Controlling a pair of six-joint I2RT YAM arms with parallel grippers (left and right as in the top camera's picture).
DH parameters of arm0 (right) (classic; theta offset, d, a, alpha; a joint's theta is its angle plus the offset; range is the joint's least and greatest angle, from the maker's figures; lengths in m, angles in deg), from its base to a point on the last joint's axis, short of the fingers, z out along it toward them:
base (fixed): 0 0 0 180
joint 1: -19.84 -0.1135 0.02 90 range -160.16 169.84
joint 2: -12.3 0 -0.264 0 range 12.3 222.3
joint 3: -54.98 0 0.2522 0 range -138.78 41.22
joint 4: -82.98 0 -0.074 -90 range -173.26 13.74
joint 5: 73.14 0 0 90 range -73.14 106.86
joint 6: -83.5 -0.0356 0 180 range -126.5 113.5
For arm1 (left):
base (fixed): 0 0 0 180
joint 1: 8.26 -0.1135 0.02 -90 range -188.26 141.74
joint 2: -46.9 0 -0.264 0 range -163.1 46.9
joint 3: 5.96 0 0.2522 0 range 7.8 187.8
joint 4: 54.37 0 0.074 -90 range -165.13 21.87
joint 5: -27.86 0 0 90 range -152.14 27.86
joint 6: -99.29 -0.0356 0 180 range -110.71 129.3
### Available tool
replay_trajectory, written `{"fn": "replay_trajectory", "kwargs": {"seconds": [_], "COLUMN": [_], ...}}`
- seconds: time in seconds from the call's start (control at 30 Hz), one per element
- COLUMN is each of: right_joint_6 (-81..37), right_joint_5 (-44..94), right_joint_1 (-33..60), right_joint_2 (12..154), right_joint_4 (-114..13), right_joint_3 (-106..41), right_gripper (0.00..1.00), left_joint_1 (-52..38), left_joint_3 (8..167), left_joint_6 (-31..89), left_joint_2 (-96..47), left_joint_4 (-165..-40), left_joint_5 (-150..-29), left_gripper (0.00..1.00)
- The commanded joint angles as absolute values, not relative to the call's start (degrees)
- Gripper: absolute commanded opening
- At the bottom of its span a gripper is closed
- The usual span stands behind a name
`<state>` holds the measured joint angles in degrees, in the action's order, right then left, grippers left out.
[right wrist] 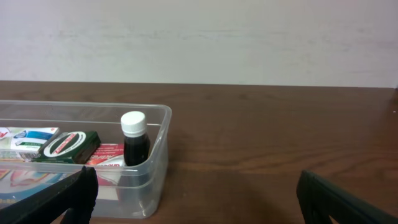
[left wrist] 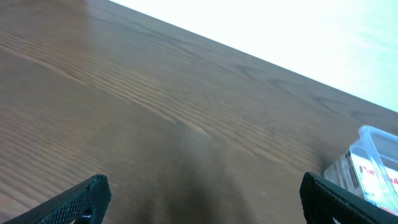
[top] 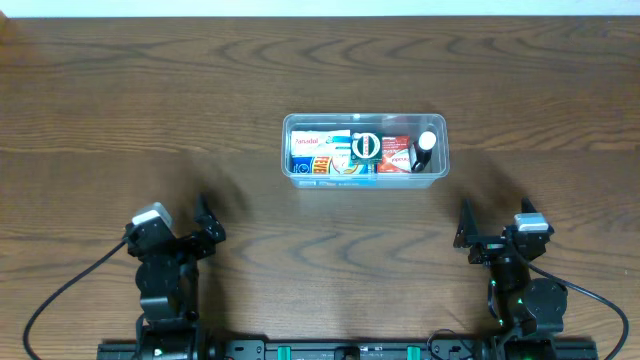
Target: Pack container
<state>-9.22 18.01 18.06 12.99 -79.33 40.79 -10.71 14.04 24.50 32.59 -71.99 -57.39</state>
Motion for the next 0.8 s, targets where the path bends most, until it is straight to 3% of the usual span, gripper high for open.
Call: {"fn": "replay_trajectory", "kwargs": {"seconds": [0.0,0.53,0.77], "right_joint_6": [-8.59,-8.56,-8.56], "right_joint_5": [18.4,18.4,18.4], "right_joint_1": [18.54,18.54,18.54], "right_joint_2": [12.64,12.64,12.64], "right_joint_4": [-79.16,-79.16,-79.16], "right_joint_3": [40.9,40.9,40.9], "right_gripper": [0.99,0.99,0.99], "left_joint_1": [-8.75,-7.5,-7.5], "left_joint_3": [12.09,8.03,8.05], "left_joint_6": [24.37,23.88,12.32], "left_joint_2": [34.73,42.58,46.69], "left_joint_4": [-71.69,-72.08,-71.93], "left_joint_5": [-58.72,-59.55,-66.24], "left_gripper": [0.98,0.98,0.98]}}
